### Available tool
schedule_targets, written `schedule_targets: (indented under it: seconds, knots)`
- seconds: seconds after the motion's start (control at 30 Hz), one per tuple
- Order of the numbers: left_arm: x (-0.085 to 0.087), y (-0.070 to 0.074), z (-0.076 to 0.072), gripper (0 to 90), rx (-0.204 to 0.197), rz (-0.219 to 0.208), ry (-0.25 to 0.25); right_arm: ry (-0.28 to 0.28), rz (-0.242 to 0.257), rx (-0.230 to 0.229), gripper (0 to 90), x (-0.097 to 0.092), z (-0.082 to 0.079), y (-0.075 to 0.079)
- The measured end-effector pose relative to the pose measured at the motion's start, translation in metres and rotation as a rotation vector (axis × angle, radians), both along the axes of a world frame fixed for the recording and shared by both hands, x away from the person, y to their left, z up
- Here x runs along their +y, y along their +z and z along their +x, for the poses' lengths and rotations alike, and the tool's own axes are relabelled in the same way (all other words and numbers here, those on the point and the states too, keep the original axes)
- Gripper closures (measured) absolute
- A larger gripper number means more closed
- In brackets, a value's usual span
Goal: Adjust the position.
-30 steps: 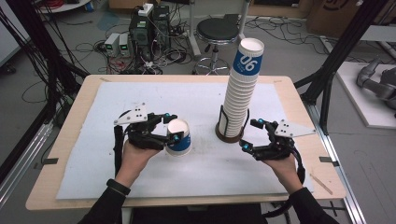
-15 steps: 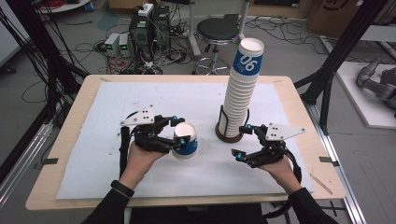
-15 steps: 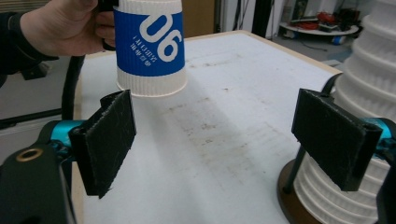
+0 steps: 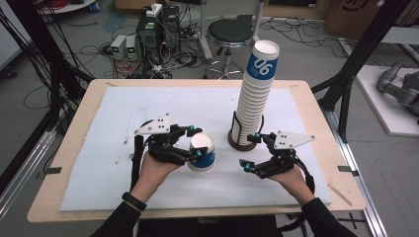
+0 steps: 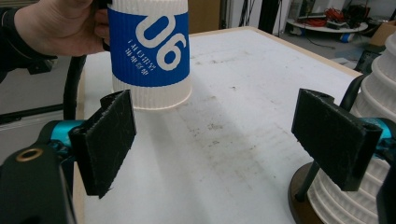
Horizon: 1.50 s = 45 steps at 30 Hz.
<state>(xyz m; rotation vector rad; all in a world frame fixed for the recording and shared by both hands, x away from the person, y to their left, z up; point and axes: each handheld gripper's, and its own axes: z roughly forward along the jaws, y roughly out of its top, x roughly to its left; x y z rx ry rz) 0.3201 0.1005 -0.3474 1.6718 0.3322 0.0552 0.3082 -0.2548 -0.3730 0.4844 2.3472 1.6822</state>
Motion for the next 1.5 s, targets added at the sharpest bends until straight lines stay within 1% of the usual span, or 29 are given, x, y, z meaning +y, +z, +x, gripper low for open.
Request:
schedule_targets:
  seconds: [0.1, 0.2, 0.33, 0.63, 0.87, 0.97, 1.17, 1.37, 1.5]
  knots:
    - [0.002, 0.0, 0.0, 31.1, -0.001, -0.004, 0.004, -0.004, 0.005, -0.003, 14.1, 0.0, 0.0, 0.001]
    - [0.001, 0.002, -0.001, 31.2, -0.004, -0.006, 0.001, 0.0, 0.007, 0.003, 14.1, 0.001, -0.001, 0.001]
    - [-0.001, 0.002, 0.0, 31.2, -0.005, -0.008, -0.007, 0.005, 0.008, 0.001, 14.1, 0.002, 0.0, 0.001]
    - [-0.009, 0.001, 0.001, 31.2, 0.001, -0.013, -0.019, 0.033, 0.017, 0.015, 14.0, 0.008, 0.0, 0.0]
    - [-0.015, 0.0, 0.001, 31.2, 0.004, -0.013, -0.027, 0.069, 0.022, 0.028, 14.1, 0.017, 0.0, -0.002]
    - [-0.018, -0.001, 0.0, 31.2, 0.005, -0.015, -0.031, 0.078, 0.027, 0.043, 14.0, 0.022, 0.001, -0.004]
    - [-0.023, -0.001, -0.001, 31.2, 0.005, -0.024, -0.037, 0.098, 0.01, 0.061, 14.0, 0.034, 0.001, -0.008]
    - [-0.028, -0.002, -0.001, 31.2, 0.013, -0.035, -0.044, 0.119, 0.01, 0.077, 14.0, 0.042, 0.001, -0.012]
    - [-0.031, -0.002, -0.001, 31.2, 0.014, -0.032, -0.05, 0.126, 0.005, 0.089, 14.0, 0.047, 0.0, -0.014]
